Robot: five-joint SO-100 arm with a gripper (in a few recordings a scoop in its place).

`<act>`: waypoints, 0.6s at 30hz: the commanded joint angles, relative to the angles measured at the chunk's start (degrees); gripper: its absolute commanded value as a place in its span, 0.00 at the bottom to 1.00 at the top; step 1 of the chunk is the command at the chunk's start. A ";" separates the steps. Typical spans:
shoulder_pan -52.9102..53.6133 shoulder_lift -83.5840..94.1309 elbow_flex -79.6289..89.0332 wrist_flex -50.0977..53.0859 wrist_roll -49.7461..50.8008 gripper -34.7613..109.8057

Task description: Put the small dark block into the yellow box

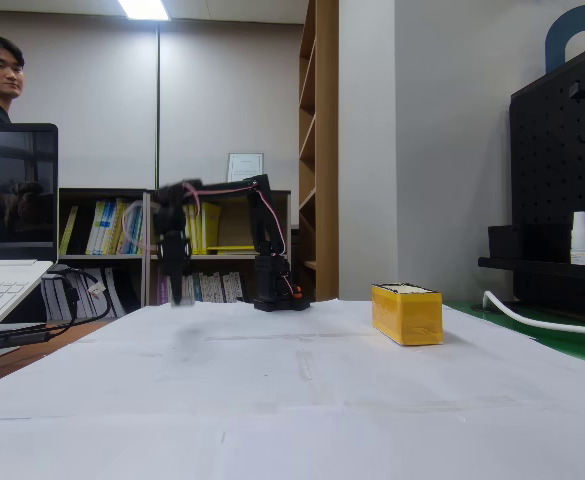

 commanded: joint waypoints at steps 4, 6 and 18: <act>-12.48 -14.50 12.74 11.69 -6.15 0.24; -18.90 -18.98 9.23 8.53 -8.17 0.24; -57.30 -28.74 -5.19 -16.44 -2.90 0.24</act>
